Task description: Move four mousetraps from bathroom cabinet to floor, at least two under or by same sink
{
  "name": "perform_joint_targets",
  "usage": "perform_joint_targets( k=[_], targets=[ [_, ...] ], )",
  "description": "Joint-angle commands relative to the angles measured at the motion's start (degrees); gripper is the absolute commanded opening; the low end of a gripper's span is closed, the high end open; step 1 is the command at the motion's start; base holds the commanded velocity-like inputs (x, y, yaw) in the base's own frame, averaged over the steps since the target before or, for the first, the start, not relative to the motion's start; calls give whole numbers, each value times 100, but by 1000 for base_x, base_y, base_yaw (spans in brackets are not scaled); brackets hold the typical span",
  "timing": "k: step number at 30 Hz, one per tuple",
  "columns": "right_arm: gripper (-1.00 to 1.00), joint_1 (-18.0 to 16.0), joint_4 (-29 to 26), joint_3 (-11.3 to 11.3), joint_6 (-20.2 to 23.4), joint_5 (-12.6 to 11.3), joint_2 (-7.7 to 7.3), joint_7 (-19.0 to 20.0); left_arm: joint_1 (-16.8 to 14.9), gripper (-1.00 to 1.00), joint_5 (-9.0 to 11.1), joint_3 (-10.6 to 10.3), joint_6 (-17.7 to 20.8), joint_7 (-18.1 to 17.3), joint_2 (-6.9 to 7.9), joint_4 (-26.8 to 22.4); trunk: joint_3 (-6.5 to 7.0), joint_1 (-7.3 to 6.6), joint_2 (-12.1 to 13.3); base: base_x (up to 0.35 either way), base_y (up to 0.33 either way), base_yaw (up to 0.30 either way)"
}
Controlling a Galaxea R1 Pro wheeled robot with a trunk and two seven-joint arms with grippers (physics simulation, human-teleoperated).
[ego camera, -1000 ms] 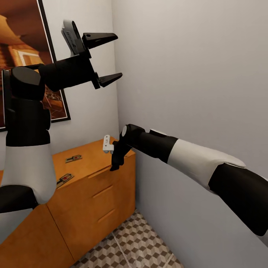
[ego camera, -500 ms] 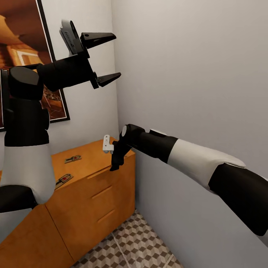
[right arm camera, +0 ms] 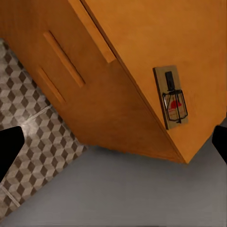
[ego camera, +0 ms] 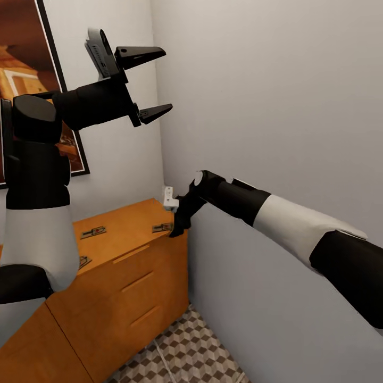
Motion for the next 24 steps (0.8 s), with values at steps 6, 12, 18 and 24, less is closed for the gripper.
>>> perform_joint_targets(
  k=[6,12,18,24],
  targets=[
    [100,-10,197,-143,-415,-91,-104,277,-7,100,61,1,-6,59,14,-4,-7,0,-4,8,-3,0],
    [100,-10,569,-406,-750,-96,-117,623,-6,100,61,2,-6,59,16,-1,-7,0,-4,179,0,0],
    [100,-10,669,-453,-810,-84,-94,708,-6,100,61,4,-6,59,16,-4,-7,0,-4,149,0,0],
    [100,-9,691,-452,-815,-85,-62,708,-6,100,61,55,8,-128,16,-13,-7,0,-4,10,0,0]
  ],
)
